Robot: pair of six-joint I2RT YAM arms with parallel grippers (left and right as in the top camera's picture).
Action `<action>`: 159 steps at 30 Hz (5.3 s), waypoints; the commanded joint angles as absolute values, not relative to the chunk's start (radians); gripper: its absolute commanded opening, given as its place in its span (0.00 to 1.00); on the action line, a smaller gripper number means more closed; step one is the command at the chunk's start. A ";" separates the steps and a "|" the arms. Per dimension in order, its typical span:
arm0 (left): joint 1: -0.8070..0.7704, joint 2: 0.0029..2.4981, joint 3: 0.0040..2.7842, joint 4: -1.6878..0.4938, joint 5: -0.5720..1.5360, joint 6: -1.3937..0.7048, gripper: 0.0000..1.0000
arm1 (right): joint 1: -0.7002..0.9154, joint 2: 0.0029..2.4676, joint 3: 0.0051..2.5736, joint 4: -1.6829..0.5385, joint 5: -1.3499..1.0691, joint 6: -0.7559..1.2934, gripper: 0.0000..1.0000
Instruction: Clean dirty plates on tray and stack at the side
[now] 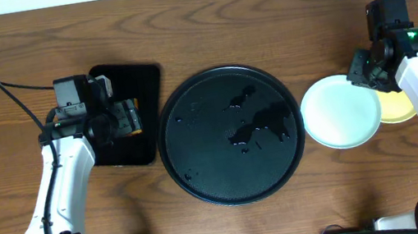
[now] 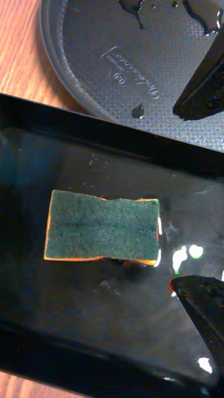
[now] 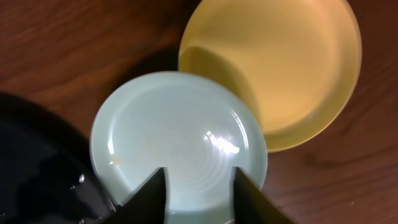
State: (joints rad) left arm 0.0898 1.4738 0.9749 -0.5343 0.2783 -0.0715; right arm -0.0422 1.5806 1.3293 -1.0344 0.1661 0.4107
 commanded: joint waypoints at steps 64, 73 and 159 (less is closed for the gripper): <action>0.092 1.485 0.969 -0.546 0.277 -0.084 0.81 | -0.270 1.892 1.326 -0.991 0.000 0.067 0.01; 0.092 1.485 0.969 -0.546 0.277 -0.084 0.81 | -0.334 1.870 1.328 -0.934 0.101 0.245 0.01; -0.001 1.782 1.040 -0.368 0.194 0.047 0.97 | -0.066 1.470 1.320 -0.982 0.078 0.142 0.99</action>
State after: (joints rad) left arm -0.0013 1.7439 1.0489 -0.3786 0.1856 0.0345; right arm -0.0742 1.4799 1.3266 -0.9768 0.0654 0.1257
